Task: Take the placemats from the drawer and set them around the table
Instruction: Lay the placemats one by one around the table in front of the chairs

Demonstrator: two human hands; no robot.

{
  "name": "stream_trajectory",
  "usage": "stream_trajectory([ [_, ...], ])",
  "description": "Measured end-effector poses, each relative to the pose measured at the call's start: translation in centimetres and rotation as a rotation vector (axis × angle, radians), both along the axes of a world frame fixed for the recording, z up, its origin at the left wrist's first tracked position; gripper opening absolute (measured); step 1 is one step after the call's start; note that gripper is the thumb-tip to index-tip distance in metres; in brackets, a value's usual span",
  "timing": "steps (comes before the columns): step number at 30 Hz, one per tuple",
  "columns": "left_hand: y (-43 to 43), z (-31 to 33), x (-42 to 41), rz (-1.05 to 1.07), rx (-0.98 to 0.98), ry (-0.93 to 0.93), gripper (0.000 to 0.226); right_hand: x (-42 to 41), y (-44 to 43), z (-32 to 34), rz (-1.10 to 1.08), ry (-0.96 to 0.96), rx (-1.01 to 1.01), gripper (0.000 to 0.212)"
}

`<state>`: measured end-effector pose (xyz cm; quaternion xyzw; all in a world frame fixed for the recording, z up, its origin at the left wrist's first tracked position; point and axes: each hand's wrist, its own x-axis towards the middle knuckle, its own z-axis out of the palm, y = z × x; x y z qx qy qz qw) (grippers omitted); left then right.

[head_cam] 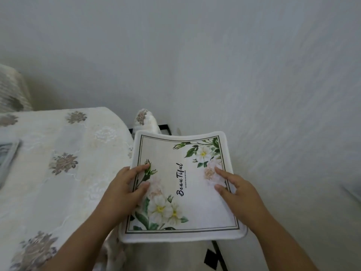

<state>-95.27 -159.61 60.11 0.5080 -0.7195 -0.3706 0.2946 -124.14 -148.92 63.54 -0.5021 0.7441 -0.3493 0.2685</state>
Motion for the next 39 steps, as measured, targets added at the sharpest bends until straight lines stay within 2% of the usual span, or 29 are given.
stream_trajectory([
  [10, -5.1, -0.7, -1.5, 0.471, 0.023, -0.057, 0.044, -3.4, -20.4, -1.7, 0.499, 0.07, 0.017, 0.045],
  [20, -6.8, -3.0, -1.0, 0.932, 0.061, -0.047, 0.047, 3.0, -35.6, -2.0, 0.961, 0.202, -0.037, 0.044],
  [26, -11.9, -5.9, 0.9, 1.067, 0.092, 0.004, 0.045, 8.4, -43.6, -3.7, 1.102, 0.276, -0.036, 0.044],
  [34, -21.0, -8.6, 3.5, 1.123, 0.078, 0.082, 0.047, 12.7, -53.4, -4.7, 1.153, 0.356, -0.057, 0.044],
  [39, -22.6, -9.3, 4.4, 1.213, 0.119, 0.104, 0.05, 16.2, -56.6, -5.9, 1.256, 0.42, -0.052, 0.045],
])
